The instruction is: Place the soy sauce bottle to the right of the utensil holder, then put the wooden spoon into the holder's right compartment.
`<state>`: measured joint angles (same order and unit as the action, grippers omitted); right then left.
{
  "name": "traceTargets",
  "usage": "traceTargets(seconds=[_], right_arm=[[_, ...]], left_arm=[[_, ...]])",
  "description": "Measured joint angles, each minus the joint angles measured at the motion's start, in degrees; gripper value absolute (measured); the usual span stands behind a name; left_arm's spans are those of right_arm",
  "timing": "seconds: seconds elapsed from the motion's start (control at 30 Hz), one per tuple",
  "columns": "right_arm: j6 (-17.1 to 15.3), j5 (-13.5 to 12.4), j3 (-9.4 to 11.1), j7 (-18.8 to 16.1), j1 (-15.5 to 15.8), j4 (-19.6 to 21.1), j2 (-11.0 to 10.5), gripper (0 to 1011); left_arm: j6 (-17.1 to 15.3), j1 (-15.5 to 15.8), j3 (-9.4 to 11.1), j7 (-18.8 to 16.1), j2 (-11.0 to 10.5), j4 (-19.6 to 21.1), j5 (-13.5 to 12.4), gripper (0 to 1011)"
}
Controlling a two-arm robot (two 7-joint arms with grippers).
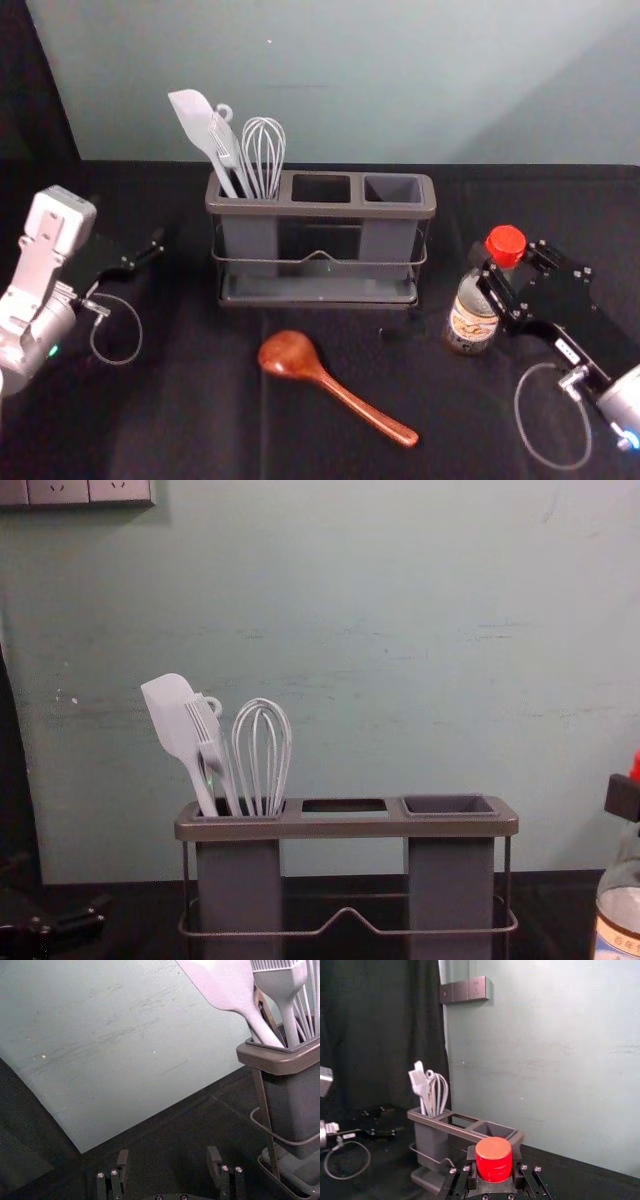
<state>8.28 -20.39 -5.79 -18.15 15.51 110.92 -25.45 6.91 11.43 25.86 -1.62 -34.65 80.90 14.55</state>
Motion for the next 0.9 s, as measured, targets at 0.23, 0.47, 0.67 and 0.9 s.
traceTargets(seconds=[0.23, 0.47, 0.67, 0.9], right_arm=[[-1.7, 2.37, 0.11, 0.36, -2.48, -1.47, 0.16, 383], [-3.13, 3.73, -0.2, 0.33, -6.18, -4.82, 0.57, 383], [-4.09, 3.88, -0.86, -0.26, -9.43, -7.86, 1.1, 383], [-3.41, 4.87, -2.21, -0.86, -13.48, -12.69, 1.84, 383]], left_arm=[[0.0, 0.0, 0.0, 0.0, 0.0, 0.0, 0.0, 1000], [0.0, 0.0, 0.0, 0.0, 0.0, 0.0, 0.0, 1000], [0.0, 0.0, 0.0, 0.0, 0.0, 0.0, 0.0, 1000], [0.0, 0.0, 0.0, 0.0, 0.0, 0.0, 0.0, 1000]])
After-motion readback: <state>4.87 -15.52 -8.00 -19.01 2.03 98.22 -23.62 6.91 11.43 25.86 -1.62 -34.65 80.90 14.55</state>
